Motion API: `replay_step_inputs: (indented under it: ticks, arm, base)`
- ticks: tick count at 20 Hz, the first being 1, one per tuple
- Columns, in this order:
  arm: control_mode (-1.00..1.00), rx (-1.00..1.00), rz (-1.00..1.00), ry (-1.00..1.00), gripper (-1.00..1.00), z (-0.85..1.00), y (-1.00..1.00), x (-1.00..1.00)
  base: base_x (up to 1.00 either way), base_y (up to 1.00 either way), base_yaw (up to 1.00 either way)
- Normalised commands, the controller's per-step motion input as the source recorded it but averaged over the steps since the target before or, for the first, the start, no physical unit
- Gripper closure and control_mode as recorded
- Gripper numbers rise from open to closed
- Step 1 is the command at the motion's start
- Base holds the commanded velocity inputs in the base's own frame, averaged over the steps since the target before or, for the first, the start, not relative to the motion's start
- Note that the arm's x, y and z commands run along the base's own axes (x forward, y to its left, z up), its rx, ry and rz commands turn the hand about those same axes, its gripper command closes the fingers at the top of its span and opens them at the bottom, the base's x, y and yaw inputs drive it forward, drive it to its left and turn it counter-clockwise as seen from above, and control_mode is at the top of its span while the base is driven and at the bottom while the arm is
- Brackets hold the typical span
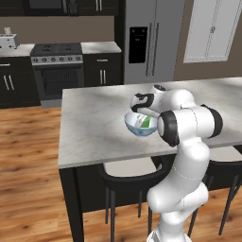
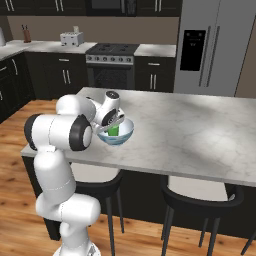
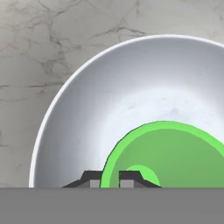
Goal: Place the cup inside the bowl on the dining table and move the bowl to any counter.
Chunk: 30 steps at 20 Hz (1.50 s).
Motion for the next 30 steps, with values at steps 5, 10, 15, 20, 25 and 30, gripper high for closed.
replay_step_inputs:
  ticks: [5, 10, 15, 20, 25, 30]
  arm:
    - [-1.0, 0.0, 0.0, 0.0, -1.0, 0.0, 0.0, 0.0]
    - [-1.0, 0.0, 0.0, 0.0, -1.0, 0.0, 0.0, 0.0]
    - [-1.0, 0.0, 0.0, 0.0, -1.0, 0.0, 0.0, 0.03]
    - [-1.0, 0.0, 0.0, 0.0, -1.0, 0.05, 0.0, 0.01]
    - [-1.0, 0.0, 0.0, 0.0, -1.0, 0.39, -0.01, 0.08]
    - [-1.0, 0.0, 0.0, 0.0, -1.0, 0.46, 0.0, 0.05]
  base:
    - [0.0, 0.0, 0.0]
    - [0.0, 0.0, 0.0]
    - [0.0, 0.0, 0.0]
    - [0.0, 0.0, 0.0]
    - [0.0, 0.0, 0.0]
    - [0.0, 0.0, 0.0]
